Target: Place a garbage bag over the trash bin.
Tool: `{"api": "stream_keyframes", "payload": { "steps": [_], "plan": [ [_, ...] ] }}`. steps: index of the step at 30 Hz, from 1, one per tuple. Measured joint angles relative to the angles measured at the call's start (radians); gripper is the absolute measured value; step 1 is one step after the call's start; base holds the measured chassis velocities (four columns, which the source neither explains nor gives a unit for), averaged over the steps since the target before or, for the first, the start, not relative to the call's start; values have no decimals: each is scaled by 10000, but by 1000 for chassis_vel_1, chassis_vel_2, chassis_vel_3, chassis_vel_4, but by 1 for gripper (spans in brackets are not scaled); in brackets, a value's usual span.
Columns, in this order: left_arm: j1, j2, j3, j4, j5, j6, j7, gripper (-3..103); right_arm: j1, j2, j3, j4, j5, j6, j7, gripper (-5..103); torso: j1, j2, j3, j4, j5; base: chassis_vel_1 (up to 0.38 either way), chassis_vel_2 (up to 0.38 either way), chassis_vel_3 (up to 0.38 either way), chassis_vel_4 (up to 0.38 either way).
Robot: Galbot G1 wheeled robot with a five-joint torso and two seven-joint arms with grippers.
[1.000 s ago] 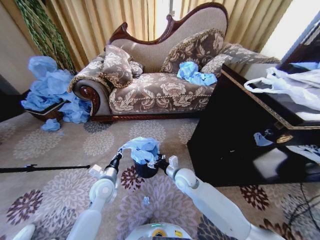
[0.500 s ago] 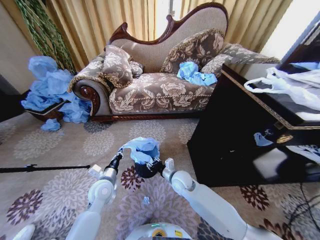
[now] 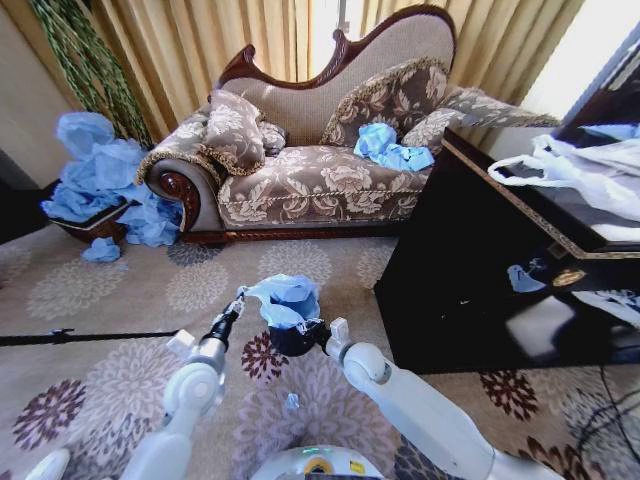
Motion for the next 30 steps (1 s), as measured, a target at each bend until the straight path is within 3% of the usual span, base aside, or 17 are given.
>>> {"api": "stream_keyframes", "payload": {
  "steps": [3, 5, 7, 8, 10, 11, 12, 13, 14, 16, 21, 24, 30],
  "plan": [
    [108, 187, -225, -285, 614, 230, 87, 81, -2, 24, -15, -36, -83, 30, -42, -2, 0, 0, 0, 2, 2, 0, 0, 0, 0],
    [74, 661, -446, -602, 1307, 557, 396, 91, 8, 35, -43, -71, -152, 51, -81, -2, 0, 0, 0, 2, 0, 0, 0, 0, 0],
    [-191, 1733, -704, -792, 2004, 1014, 1185, 98, 29, 16, -68, -81, -224, 70, -129, -2, 0, 0, 0, -4, -2, 0, 0, 0, 0],
    [-191, 1733, -704, -792, 2004, 1014, 1185, 98, 29, 16, -68, -81, -224, 70, -129, -2, 0, 0, 0, -4, -2, 0, 0, 0, 0],
    [-292, 2535, -944, -850, 2493, 1286, 2179, 100, 23, 8, -77, -82, -268, 103, -156, 0, 0, 0, 0, -5, -1, 0, 0, 0, 0],
    [-294, 2946, -1187, -833, 2825, 1379, 3209, 100, 11, 9, -77, -81, -266, 124, -184, 0, 0, 0, 0, -3, -1, 0, 0, 0, 0],
    [-294, 2946, -1187, -833, 2825, 1379, 3209, 100, 11, 9, -77, -81, -266, 124, -184, 0, 0, 0, 0, -3, -1, 0, 0, 0, 0],
    [-373, 3573, -1477, -565, 3585, 1409, 4916, 100, -18, 35, -72, -76, -202, 146, -197, 0, 0, 1, 0, 0, 5, 0, 0, 0, 0],
    [-489, 3959, -1467, -296, 4048, 1266, 5672, 100, -42, 67, -48, -69, -167, 160, -198, 0, 0, 1, 0, 2, 2, 0, 0, 0, 0],
    [-1020, 4753, -884, 268, 4396, 1143, 6333, 100, -105, 122, 41, -64, -136, 186, -199, 0, 1, 0, 1, 2, -3, 0, 0, 0, 0],
    [-2408, 5579, 459, 1163, 4288, 1371, 7146, 100, -251, 120, 182, -49, -138, 239, -209, 0, 1, 0, 1, -4, -2, 0, 0, 0, 0],
    [-4222, 6228, 1504, 2285, 4388, 1567, 8923, 100, -271, 116, 194, -130, -171, 351, -290, 0, 1, 1, 1, -11, -1, 0, 0, 0, 0],
    [-4370, 7280, 1673, 2690, 4268, 1859, 9392, 100, 236, 420, -179, -619, -182, 573, -592, 0, 1, 0, 2, 7, 0, 0, 0, 0, 0]
  ]
}}
